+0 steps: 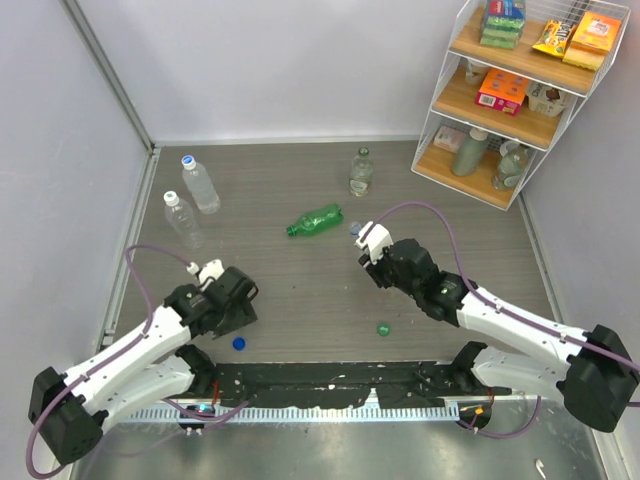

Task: Screw on the bottle caps
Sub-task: Adjust the bottle cap at the center of the board.

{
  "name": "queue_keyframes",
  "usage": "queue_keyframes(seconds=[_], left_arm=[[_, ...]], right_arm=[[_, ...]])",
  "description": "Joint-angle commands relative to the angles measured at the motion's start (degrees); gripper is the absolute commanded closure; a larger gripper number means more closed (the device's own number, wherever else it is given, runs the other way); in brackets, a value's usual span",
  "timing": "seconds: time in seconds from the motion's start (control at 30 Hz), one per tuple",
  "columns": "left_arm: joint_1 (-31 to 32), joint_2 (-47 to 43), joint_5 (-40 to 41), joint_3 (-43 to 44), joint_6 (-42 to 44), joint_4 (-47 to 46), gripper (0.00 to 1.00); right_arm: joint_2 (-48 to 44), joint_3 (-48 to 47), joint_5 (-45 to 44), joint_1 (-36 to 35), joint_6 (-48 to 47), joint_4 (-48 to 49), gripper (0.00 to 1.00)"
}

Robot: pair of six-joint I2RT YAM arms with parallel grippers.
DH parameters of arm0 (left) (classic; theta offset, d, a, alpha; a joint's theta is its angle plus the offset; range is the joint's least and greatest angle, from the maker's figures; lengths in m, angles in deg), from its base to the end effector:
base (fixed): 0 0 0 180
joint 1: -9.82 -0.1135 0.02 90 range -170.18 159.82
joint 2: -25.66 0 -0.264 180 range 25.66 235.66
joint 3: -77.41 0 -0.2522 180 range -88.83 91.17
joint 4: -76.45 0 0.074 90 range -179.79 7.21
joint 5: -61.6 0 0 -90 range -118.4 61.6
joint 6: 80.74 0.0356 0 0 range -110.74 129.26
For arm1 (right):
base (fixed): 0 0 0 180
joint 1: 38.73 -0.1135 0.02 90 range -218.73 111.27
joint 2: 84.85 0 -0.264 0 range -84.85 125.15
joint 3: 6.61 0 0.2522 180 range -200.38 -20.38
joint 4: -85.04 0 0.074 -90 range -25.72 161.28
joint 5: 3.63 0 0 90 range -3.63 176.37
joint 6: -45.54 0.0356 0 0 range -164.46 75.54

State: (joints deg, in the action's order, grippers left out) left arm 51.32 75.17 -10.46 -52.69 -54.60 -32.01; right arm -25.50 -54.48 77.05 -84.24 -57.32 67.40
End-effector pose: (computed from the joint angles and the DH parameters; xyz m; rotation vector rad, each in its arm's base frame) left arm 0.1088 -0.0817 0.2139 -0.5917 2.6296 -0.0978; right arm 0.1638 0.1585 0.2373 -0.9247 1.8594 0.1804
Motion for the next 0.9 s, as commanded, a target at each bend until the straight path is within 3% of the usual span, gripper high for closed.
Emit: queue_keyframes(seconds=[0.0,0.4,0.87], left_arm=[[-0.19,-3.99,-0.18,-6.06,-10.32,-8.10,0.39],[-0.27,-1.00,-4.83,-9.60,-10.68,-7.50,0.55],[-0.19,1.81,-6.25,-9.42,-9.62,-4.87,0.60]], right_arm=[[-4.32,0.71,-5.44,0.08,2.05,3.53,0.99],[-5.57,1.85,-5.80,0.08,2.84,3.44,0.99],[-4.68,1.85,-6.94,0.08,2.93,3.53,0.99]])
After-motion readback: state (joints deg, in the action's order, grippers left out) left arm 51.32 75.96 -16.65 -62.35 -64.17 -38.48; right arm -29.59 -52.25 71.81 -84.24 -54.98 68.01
